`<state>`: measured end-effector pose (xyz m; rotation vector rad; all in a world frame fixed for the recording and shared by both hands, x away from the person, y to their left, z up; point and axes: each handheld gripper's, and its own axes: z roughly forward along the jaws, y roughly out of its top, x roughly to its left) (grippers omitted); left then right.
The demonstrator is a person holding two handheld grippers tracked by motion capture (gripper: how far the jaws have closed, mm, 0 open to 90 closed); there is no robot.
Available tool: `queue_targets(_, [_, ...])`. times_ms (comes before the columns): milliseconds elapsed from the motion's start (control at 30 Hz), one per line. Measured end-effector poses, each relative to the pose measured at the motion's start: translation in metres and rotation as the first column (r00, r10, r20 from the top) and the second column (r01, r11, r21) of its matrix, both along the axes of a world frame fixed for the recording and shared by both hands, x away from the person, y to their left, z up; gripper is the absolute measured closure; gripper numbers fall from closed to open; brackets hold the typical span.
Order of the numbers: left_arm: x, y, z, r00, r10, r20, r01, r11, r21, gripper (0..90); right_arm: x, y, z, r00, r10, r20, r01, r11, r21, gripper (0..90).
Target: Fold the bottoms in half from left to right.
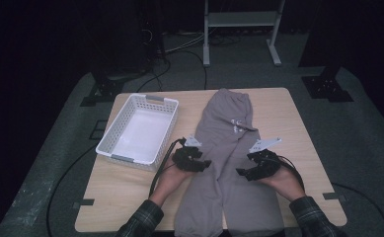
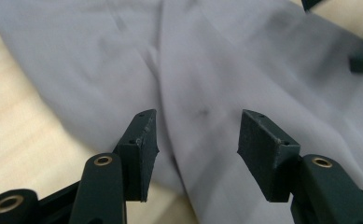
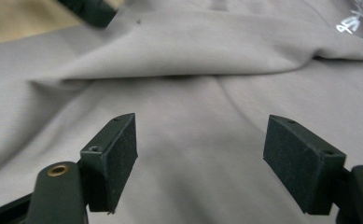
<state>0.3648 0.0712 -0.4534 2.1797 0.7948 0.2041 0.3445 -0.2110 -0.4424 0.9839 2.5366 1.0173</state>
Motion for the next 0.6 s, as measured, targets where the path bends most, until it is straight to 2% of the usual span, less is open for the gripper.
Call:
queue_targets(67, [-0.011,0.007,-0.002,1.0,-0.005,0.003,0.005,0.9998,0.02,46.5,-0.005,0.004,0.002,0.9999,0.014,0.007,-0.014,0.9999,0.003,25.2])
queue_targets(133, [-0.019,0.015,-0.003,1.0,0.0,-0.009,0.0,1.0,0.01,46.5,-0.007,0.01,0.005,0.9995,0.026,0.017,-0.026,0.9996,0.008,25.4])
queue_targets(333, [-0.046,0.039,-0.002,0.9999,-0.003,0.011,0.002,0.9998,0.022,46.2,-0.007,0.038,0.017,0.9962,0.077,0.04,-0.079,0.9957,0.048,26.6])
queue_targets(500, [-0.062,0.064,0.0,0.9986,0.007,0.053,-0.009,0.9996,0.028,44.8,-0.012,0.067,0.021,0.9879,0.148,0.047,-0.15,0.9865,0.064,29.1])
queue_targets(600, [-0.07,0.078,-0.003,0.9978,0.01,0.065,-0.013,0.9993,0.036,41.4,-0.017,0.086,0.018,0.9799,0.194,0.046,-0.197,0.9791,0.053,30.0])
